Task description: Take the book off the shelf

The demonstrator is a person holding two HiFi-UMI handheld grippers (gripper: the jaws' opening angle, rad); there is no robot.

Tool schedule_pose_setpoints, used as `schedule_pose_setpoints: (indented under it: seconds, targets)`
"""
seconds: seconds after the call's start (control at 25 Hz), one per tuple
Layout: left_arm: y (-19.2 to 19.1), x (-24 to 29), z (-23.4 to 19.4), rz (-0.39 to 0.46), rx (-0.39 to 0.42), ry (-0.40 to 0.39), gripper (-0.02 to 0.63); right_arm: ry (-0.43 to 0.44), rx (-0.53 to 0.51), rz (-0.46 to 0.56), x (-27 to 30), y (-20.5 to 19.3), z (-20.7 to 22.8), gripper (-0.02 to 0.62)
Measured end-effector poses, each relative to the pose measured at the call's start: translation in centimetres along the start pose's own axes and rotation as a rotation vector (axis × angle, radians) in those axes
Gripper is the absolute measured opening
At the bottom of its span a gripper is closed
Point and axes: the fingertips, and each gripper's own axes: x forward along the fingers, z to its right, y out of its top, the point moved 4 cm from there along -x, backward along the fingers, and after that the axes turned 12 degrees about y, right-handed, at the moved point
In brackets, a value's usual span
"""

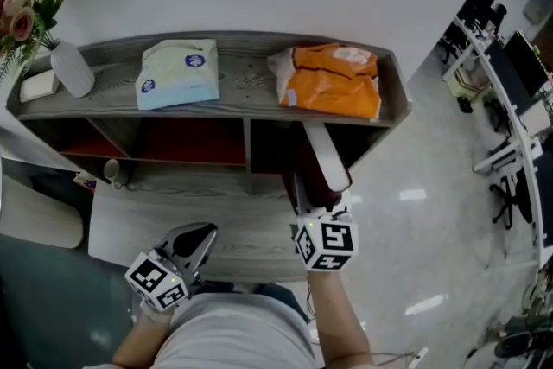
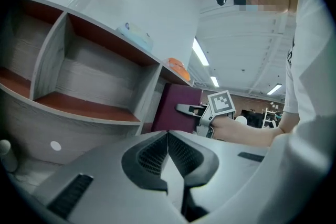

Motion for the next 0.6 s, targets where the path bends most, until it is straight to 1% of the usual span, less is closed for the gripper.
schedule_pose_setpoints:
  seconds: [0.28, 0.44, 0.6]
  targets:
    - [0.1, 2.5, 2.5, -0.027, 0.025, -0.148, 0.015, -0.094, 0.022, 0.010, -5.2, -0.3, 0.2, 0.230]
    - [-0.4, 4.1, 3.9, -0.051, 0.037, -0.222, 0.015, -0.130, 0.029, 0.014, -7.7, -1.0, 0.2, 0.230]
    - [-0.6, 5.4, 5.3, -0.073, 0.046, -0.299, 0.015, -0.184, 0.042, 0.011, -10.4, -1.9, 0.1, 0.229]
